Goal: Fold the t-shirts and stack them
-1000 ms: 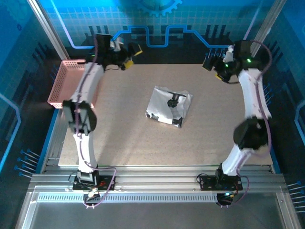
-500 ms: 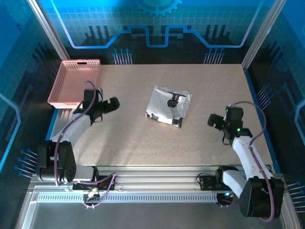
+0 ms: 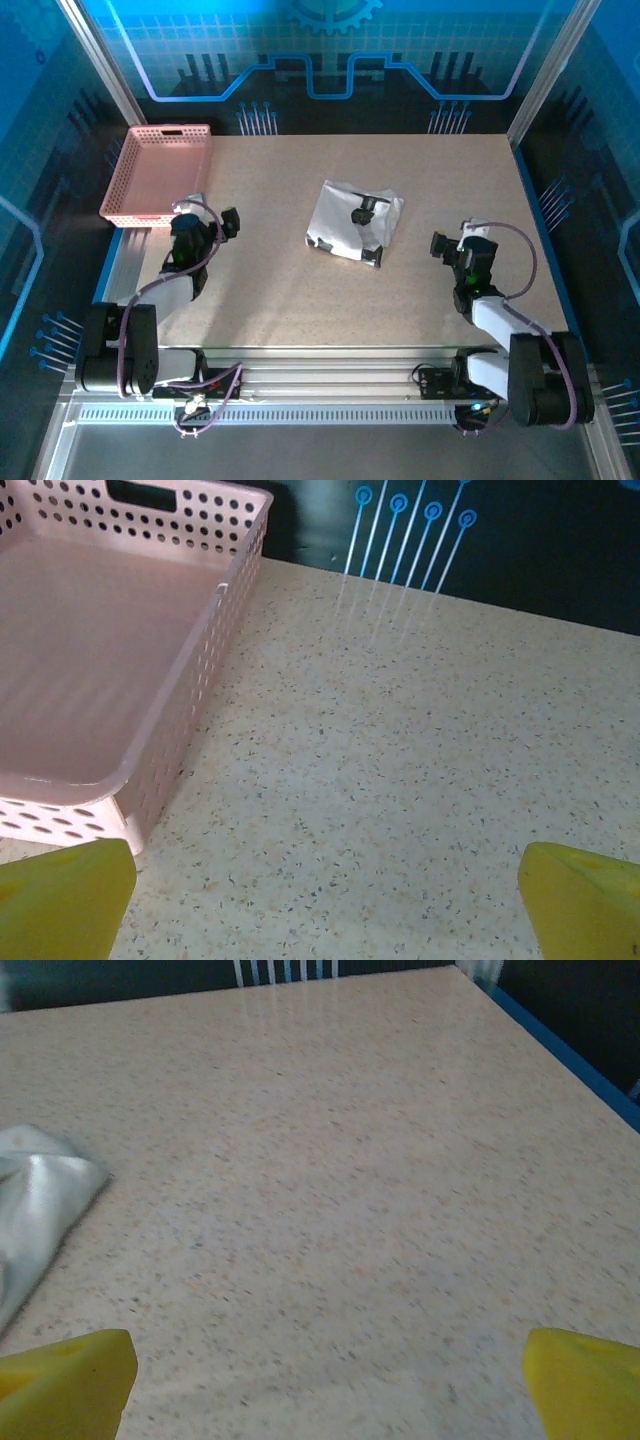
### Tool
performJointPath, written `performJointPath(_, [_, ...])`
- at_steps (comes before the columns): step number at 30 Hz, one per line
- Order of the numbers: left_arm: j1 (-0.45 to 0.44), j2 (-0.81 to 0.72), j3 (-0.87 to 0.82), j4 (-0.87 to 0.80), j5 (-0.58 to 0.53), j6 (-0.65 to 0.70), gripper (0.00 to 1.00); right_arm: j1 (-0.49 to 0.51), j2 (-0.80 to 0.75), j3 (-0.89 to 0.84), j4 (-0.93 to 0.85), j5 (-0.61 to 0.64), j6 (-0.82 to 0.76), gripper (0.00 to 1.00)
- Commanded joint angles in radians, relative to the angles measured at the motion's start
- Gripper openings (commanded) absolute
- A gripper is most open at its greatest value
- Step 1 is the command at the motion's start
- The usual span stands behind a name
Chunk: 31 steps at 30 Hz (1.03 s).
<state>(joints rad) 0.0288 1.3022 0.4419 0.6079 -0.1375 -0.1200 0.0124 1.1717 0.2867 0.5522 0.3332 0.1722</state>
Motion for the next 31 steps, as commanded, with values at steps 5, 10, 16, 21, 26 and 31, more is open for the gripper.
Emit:
performJointPath(5, [0.007,0.034,-0.159,0.293,0.067,0.054,0.99,0.049,0.225,0.032,0.323,-0.016,-0.072,1.0])
performJointPath(10, [-0.007,0.271,-0.11,0.441,0.056,0.089,0.99,0.049,0.265,0.143,0.15,-0.058,-0.085,1.0])
performJointPath(16, [-0.007,0.251,-0.11,0.413,0.004,0.065,0.99,0.069,0.295,0.189,0.098,-0.065,-0.114,1.0])
performJointPath(21, [-0.007,0.247,-0.112,0.408,0.007,0.063,0.99,0.07,0.295,0.188,0.101,-0.065,-0.115,1.0])
performJointPath(26, [-0.008,0.248,-0.112,0.408,0.008,0.063,0.99,0.069,0.295,0.189,0.099,-0.063,-0.115,1.0])
performJointPath(31, [-0.007,0.247,-0.112,0.409,0.008,0.064,0.99,0.069,0.294,0.184,0.105,-0.065,-0.115,1.0])
